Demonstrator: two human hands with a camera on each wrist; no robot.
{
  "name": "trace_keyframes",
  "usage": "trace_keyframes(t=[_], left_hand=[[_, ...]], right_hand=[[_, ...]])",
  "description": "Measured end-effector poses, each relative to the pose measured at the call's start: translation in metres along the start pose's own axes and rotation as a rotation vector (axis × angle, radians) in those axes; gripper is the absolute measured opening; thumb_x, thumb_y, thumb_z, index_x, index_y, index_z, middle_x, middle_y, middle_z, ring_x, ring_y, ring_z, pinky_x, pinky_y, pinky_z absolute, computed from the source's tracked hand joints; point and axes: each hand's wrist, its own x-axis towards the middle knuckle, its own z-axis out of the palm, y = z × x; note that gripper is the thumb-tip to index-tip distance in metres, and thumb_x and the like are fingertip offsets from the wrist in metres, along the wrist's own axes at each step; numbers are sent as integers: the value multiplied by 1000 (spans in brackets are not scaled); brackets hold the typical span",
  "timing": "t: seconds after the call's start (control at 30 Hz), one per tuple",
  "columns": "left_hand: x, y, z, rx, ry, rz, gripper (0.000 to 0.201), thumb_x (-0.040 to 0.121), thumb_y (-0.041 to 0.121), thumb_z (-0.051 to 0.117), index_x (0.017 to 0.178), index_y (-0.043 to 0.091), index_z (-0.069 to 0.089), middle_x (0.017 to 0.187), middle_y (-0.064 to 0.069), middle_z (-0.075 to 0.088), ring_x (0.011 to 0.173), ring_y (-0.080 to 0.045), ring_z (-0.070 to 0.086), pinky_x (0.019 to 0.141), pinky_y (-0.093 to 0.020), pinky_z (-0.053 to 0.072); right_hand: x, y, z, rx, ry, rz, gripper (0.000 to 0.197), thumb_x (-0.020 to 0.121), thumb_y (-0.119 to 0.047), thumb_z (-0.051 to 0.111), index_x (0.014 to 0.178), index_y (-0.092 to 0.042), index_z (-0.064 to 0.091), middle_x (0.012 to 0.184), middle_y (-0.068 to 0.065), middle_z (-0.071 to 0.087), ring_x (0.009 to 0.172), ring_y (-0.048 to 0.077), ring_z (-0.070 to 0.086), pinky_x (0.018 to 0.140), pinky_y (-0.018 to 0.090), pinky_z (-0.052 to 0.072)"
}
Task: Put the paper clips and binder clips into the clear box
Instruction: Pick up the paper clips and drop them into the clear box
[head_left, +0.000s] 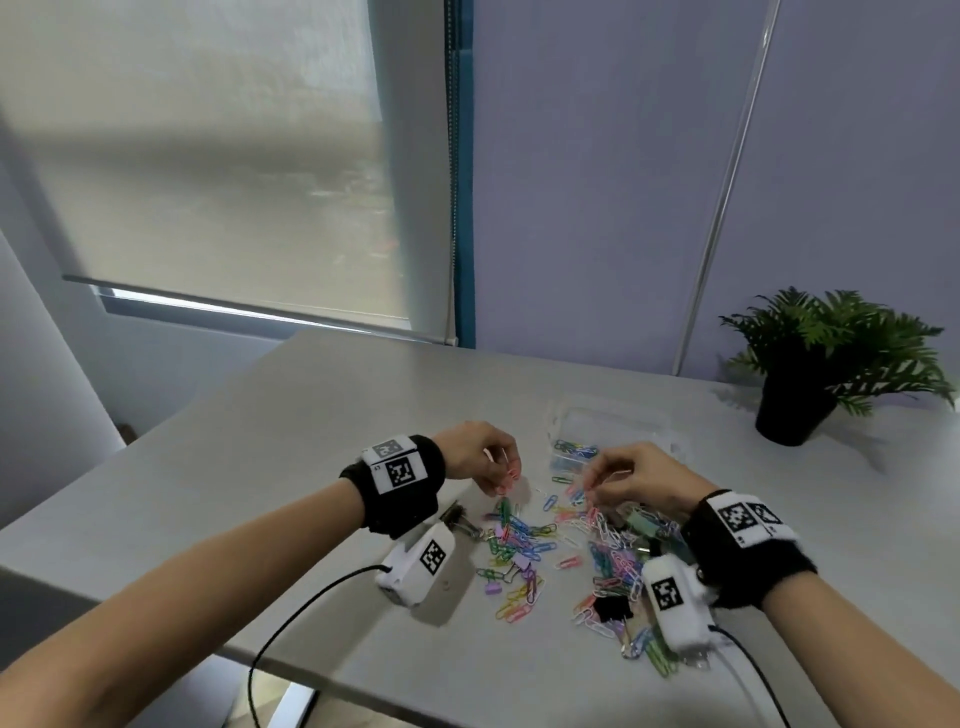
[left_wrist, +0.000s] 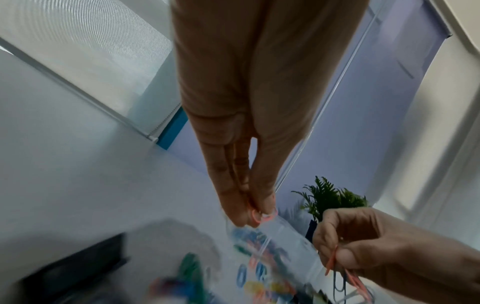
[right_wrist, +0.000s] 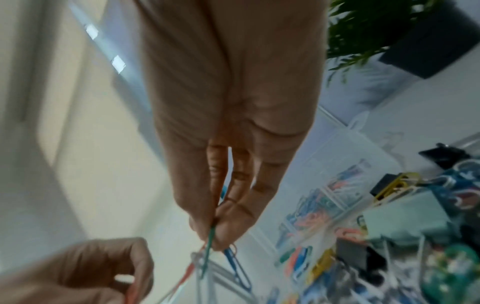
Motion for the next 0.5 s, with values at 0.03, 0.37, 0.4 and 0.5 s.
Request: trace_keyframes(t=[0.03,0.37,0.4,0.5], left_hand=[[10,6,-3,-23,9,10,15,87,-6,52,90,7,59,77,-5,61,49,1,62,60,-14,56],[116,61,-8,76,156,-16,25,83,-1,61,107,-3,67,88,-16,69,57,-8,58,66,-20,52],[119,62,-6,109,124,-23,25,84,-1,59,108,-1,67,96,-19,70,65,-14,59,68,-22,52],[112,63,-6,162,69,-10,28,88,-2,51,112,3,65,113,-18,68,87,-14,58,65,-18,48]], right_hand=[[0,1,-6,67,55,5,15,74,13,66,75,-2,65,63,4,67,53,9,61,52,15,49],[50,2,-57,-19,615,-96,32,74,16,62,62,-13,59,64,10,60,50,9,59,53,11,51],[54,3,-58,-136,612,-99,30,74,14,63,62,-14,59,66,9,61,54,10,59,56,15,50],[58,8,-58,-474,429,-64,12,74,6,67,76,-6,68,77,10,65,72,18,59,69,20,41]])
